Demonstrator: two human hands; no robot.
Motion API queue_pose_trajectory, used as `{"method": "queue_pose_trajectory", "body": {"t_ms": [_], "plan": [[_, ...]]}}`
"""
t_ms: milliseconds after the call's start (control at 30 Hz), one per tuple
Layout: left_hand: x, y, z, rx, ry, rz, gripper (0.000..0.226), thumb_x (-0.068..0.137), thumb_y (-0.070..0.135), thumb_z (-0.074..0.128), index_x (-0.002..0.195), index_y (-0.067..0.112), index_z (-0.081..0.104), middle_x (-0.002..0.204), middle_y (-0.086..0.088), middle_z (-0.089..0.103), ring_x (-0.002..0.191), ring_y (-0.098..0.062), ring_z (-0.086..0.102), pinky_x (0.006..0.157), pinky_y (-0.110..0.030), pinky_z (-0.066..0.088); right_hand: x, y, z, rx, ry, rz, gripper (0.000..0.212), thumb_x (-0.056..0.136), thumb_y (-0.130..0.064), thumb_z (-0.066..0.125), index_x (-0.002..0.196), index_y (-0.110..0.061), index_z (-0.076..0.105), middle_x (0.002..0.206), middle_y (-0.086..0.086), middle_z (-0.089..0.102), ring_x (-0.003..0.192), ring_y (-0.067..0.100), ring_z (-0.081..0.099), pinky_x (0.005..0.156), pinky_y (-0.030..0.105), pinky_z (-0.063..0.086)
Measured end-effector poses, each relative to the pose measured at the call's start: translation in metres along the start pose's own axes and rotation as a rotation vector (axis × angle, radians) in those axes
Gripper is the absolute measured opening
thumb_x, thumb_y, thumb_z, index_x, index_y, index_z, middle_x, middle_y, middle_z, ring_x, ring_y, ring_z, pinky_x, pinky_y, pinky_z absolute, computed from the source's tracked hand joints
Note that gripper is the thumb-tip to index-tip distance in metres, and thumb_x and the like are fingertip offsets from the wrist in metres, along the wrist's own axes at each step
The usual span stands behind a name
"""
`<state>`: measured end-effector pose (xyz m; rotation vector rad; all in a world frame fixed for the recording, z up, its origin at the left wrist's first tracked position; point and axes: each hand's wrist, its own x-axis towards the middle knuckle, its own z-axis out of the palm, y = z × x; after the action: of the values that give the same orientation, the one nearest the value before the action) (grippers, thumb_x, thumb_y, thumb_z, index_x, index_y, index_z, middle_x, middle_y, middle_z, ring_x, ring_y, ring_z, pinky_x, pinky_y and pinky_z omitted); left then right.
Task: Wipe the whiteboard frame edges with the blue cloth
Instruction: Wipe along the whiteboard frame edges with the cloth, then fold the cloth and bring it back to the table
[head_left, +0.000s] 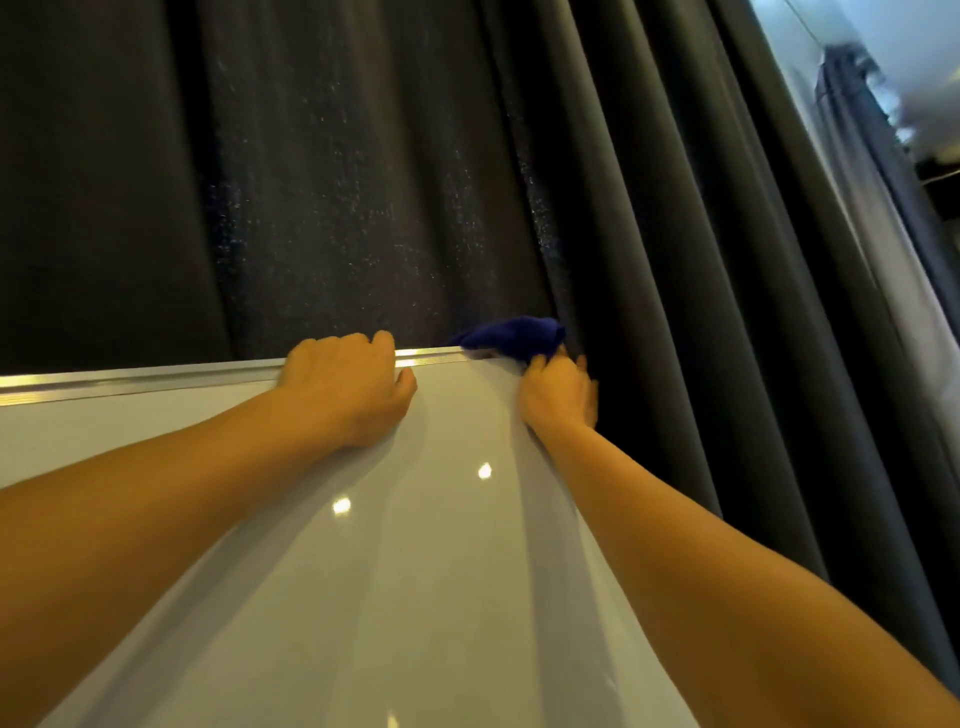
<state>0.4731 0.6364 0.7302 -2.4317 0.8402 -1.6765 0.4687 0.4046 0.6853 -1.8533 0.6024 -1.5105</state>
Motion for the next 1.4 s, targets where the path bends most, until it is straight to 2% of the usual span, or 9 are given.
{"method": "queue_pose_trajectory", "body": {"t_ms": [200, 367, 467, 567, 700, 767, 933, 1100, 1400], "plan": [[-0.035, 0.007, -0.012, -0.097, 0.017, 0.231, 0.057, 0.09, 0.047, 0.048, 0.137, 0.014, 0.043, 0.138, -0.01, 0.048, 0.124, -0.029, 0.041, 0.103, -0.042, 0.037, -0.063, -0.004, -0.027, -0.493, -0.213, -0.486, 0.054, 0.101, -0.027, 0.033, 0.153, -0.019, 0.025, 0.161, 0.003, 0.027, 0.15, 0.031, 0.012, 0.12, 0.048, 0.013], [-0.073, 0.036, -0.019, -0.381, -0.096, 0.312, 0.075, 0.087, 0.029, 0.056, 0.151, 0.012, 0.02, 0.153, -0.012, 0.032, 0.136, -0.03, 0.032, 0.112, -0.04, 0.029, -0.098, -0.066, -0.104, -0.849, -0.557, -0.526, 0.035, 0.103, -0.023, 0.036, 0.123, -0.007, 0.06, 0.124, 0.018, 0.062, 0.111, 0.034, 0.057, 0.082, 0.032, 0.042], [-0.088, 0.043, -0.034, -0.706, -0.069, 0.255, 0.086, 0.087, 0.019, 0.064, 0.154, 0.017, 0.009, 0.159, -0.012, 0.021, 0.14, -0.031, 0.029, 0.114, -0.042, 0.031, -0.121, -0.115, -0.16, -0.858, -0.647, -0.505, 0.033, 0.103, -0.023, 0.04, 0.112, -0.006, 0.067, 0.091, 0.01, 0.061, 0.082, 0.024, 0.055, 0.071, 0.026, 0.036], [-0.096, 0.035, -0.057, -0.932, 0.099, 0.272, 0.068, 0.085, 0.012, 0.068, 0.145, 0.011, 0.036, 0.147, -0.017, 0.039, 0.129, -0.035, 0.044, 0.107, -0.042, 0.039, -0.15, -0.148, -0.205, -0.837, -0.771, -0.447, 0.023, 0.102, -0.026, 0.046, 0.095, -0.018, 0.067, 0.071, -0.004, 0.054, 0.066, 0.01, 0.049, 0.061, 0.017, 0.034], [-0.113, 0.027, -0.086, -1.252, 0.168, 0.331, 0.033, 0.079, -0.001, 0.07, 0.111, 0.003, 0.064, 0.109, -0.018, 0.066, 0.101, -0.037, 0.062, 0.083, -0.029, 0.053, -0.19, -0.17, -0.252, -0.326, -0.893, -0.185, 0.016, 0.1, -0.029, 0.05, 0.102, -0.025, 0.065, 0.093, -0.006, 0.073, 0.091, 0.012, 0.069, 0.077, 0.022, 0.056], [-0.129, 0.03, -0.1, -1.443, -0.055, 0.284, 0.018, 0.084, 0.003, 0.066, 0.1, 0.012, 0.065, 0.095, -0.008, 0.069, 0.097, -0.034, 0.065, 0.073, -0.017, 0.052, -0.21, -0.169, -0.27, -0.011, -0.879, -0.07, 0.021, 0.099, -0.029, 0.05, 0.112, -0.018, 0.063, 0.105, 0.001, 0.076, 0.101, 0.017, 0.07, 0.082, 0.031, 0.06], [-0.18, 0.058, -0.121, -2.091, -0.962, 0.222, 0.043, 0.093, 0.033, 0.06, 0.134, 0.022, 0.053, 0.13, -0.008, 0.062, 0.118, -0.031, 0.059, 0.099, -0.051, 0.048, -0.258, -0.129, -0.297, 0.378, -0.68, 0.24, 0.046, 0.089, -0.054, 0.055, 0.12, -0.021, 0.064, 0.114, 0.011, 0.071, 0.097, 0.028, 0.072, 0.074, 0.041, 0.059], [-0.253, 0.105, -0.14, -2.173, -1.009, -0.029, 0.02, 0.092, 0.033, 0.06, 0.097, 0.016, 0.069, 0.089, -0.005, 0.073, 0.084, -0.02, 0.069, 0.069, -0.027, 0.058, -0.338, -0.049, -0.301, 0.548, -0.759, 0.516, 0.068, 0.076, -0.061, 0.071, 0.134, -0.028, 0.057, 0.128, 0.009, 0.065, 0.109, 0.029, 0.068, 0.085, 0.045, 0.056], [-0.396, 0.217, -0.164, -1.859, -1.365, -0.195, 0.033, 0.085, 0.003, 0.066, 0.117, 0.011, 0.062, 0.114, -0.014, 0.068, 0.102, -0.033, 0.066, 0.084, -0.045, 0.058, -0.472, 0.097, -0.375, 0.566, -0.586, 0.888, 0.057, 0.066, -0.024, 0.085, 0.119, -0.019, 0.064, 0.108, 0.011, 0.074, 0.101, 0.031, 0.071, 0.083, 0.046, 0.059]]}}
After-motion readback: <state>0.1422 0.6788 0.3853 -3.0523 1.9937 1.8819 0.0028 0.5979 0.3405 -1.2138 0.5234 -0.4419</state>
